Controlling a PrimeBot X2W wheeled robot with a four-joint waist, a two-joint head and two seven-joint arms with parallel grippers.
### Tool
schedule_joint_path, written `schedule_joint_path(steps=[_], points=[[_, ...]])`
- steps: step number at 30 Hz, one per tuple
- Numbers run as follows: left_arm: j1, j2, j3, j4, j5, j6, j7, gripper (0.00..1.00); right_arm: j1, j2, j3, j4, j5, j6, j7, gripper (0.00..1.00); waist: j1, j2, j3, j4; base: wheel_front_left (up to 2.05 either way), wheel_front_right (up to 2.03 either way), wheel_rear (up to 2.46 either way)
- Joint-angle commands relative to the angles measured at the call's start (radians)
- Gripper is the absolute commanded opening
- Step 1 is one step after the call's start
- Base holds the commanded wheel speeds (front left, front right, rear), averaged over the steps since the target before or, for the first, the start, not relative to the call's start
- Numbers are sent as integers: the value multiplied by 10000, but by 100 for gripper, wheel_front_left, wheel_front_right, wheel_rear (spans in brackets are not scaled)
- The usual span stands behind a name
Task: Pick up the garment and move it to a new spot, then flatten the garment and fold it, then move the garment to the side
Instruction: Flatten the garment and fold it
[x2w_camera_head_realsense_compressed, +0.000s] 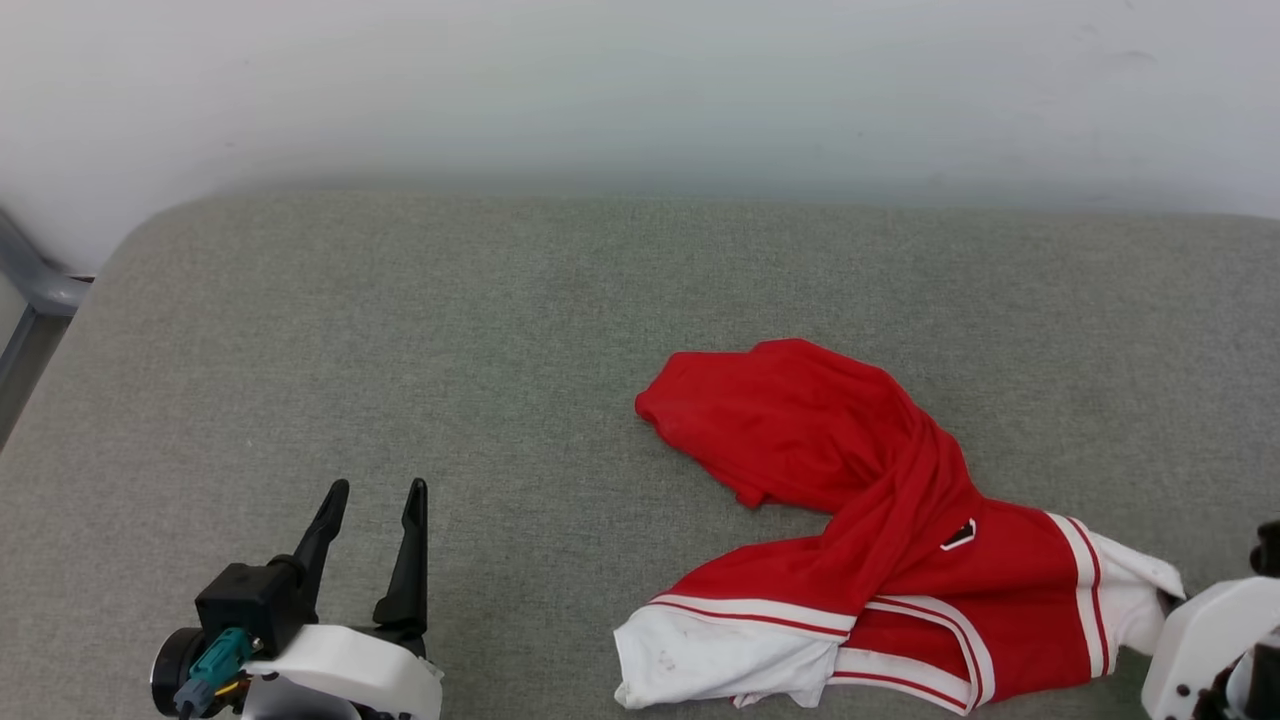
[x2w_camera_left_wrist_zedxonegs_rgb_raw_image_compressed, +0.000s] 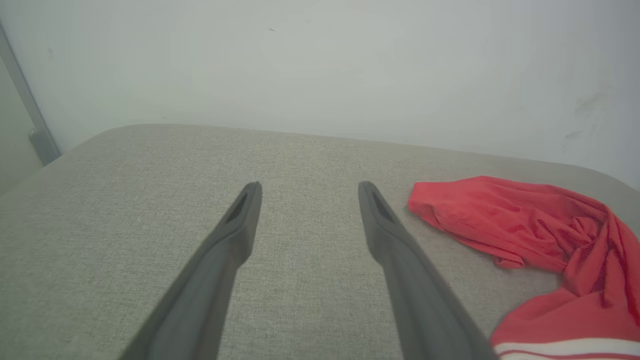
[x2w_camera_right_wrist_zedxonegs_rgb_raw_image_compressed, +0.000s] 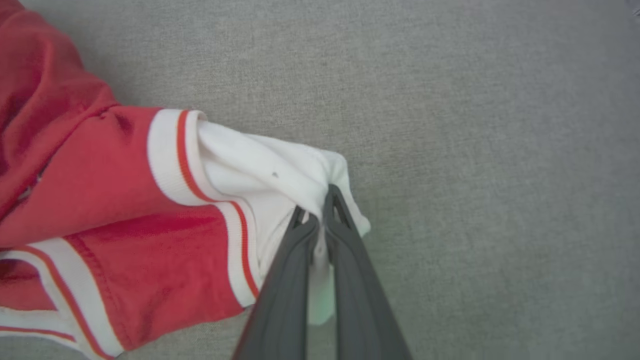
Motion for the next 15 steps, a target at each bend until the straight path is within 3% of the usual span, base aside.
schedule_joint_path(steps=[1,2,3,4,5,6,15], points=[[-107,60,2,38,-34,-25,-2,100,51,162,-68,260,-88,-10,-303,0,-1,-1,84,-8,0,0,0],[-133,66,4,65,-42,-39,-1,100,-30,235,-114,428,-38,-10,-491,0,-1,-1,119,-13,0,0,0],[-147,71,-2,82,-60,-51,7,100,-79,282,-136,591,-60,-10,-667,15,-1,-1,150,-16,0,0,0],[-160,77,-10,106,-69,-61,13,100,-134,339,-155,711,-82,-10,-880,47,-1,-1,173,-19,0,0,0],[-160,77,-10,106,-69,-61,13,100,-134,339,-155,711,-82,-10,-880,47,-1,-1,173,-19,0,0,0],[-179,96,-27,162,-75,-87,18,100,-276,441,-87,857,-28,-9,-1388,100,-1,-1,209,-30,0,0,0],[-79,99,-153,289,-58,-94,47,100,-175,628,25,382,-195,-9,-4088,100,-1,-1,29,-11,0,0,0]])
